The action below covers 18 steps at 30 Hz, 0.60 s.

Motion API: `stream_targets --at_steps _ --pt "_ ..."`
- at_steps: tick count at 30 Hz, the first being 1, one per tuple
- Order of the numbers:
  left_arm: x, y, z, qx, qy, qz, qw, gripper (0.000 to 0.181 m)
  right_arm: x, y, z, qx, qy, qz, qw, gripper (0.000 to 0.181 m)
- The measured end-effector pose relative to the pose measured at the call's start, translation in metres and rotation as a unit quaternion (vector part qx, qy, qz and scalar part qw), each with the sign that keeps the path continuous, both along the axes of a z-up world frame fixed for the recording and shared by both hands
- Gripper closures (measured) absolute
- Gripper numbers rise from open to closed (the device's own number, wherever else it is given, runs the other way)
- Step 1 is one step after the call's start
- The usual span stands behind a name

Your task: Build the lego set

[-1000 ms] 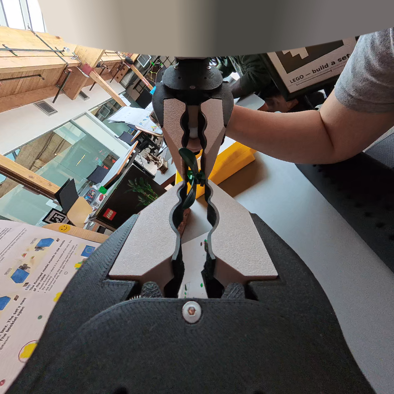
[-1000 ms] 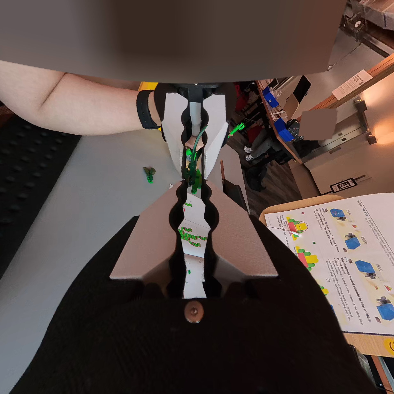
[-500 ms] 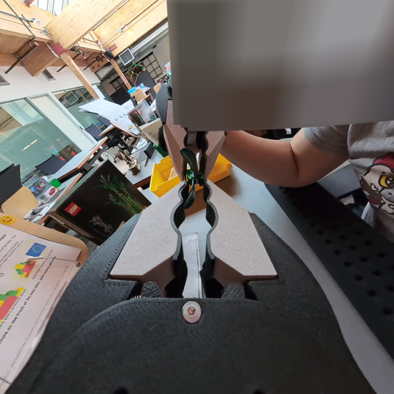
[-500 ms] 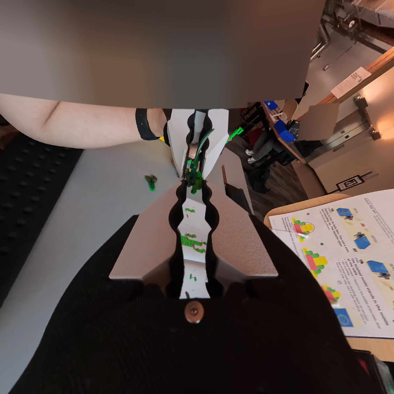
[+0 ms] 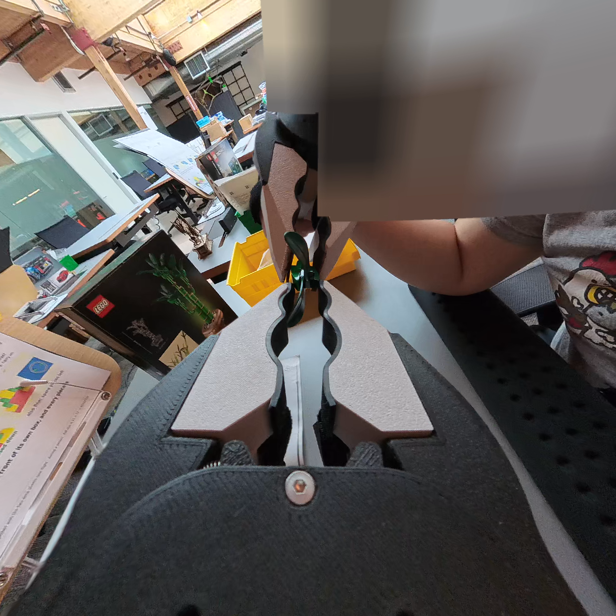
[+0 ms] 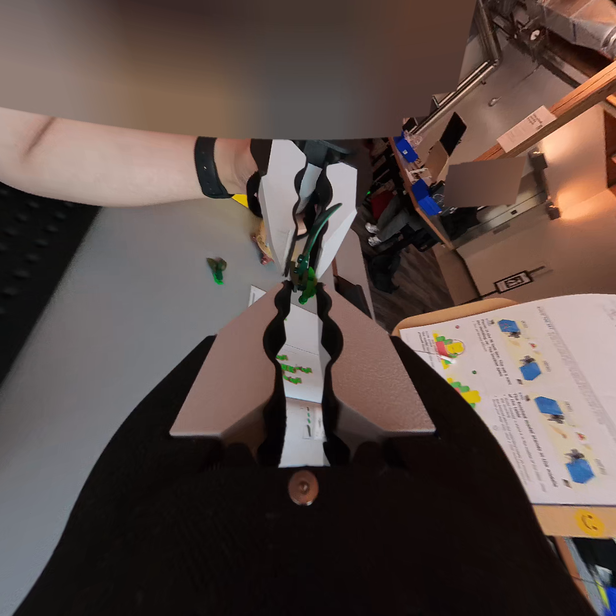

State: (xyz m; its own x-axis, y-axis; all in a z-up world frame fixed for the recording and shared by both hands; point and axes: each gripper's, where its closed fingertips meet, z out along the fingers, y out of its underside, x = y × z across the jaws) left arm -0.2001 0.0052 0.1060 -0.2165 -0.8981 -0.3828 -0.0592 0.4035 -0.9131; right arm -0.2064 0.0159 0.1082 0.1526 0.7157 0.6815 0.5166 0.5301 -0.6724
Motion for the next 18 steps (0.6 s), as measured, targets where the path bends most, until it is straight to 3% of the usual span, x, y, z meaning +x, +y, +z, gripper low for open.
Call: stream_targets --at_steps 7,12,15,18 --pt "-0.002 -0.004 0.005 0.012 -0.018 -0.014 1.0 0.169 -0.003 -0.005 0.005 -0.013 0.019 0.015 1.0 0.167" --pt "-0.003 -0.004 0.006 0.045 -0.027 -0.001 0.999 0.17 -0.001 -0.005 0.005 -0.135 0.071 0.053 0.987 0.166" --pt "-0.006 0.0 0.009 0.071 -0.035 0.022 0.997 0.17 0.007 -0.003 0.017 -0.273 0.147 0.075 0.948 0.153" --pt "-0.008 0.0 0.013 0.105 -0.042 0.037 0.993 0.17 0.013 0.005 0.022 -0.441 0.208 0.082 0.869 0.151"
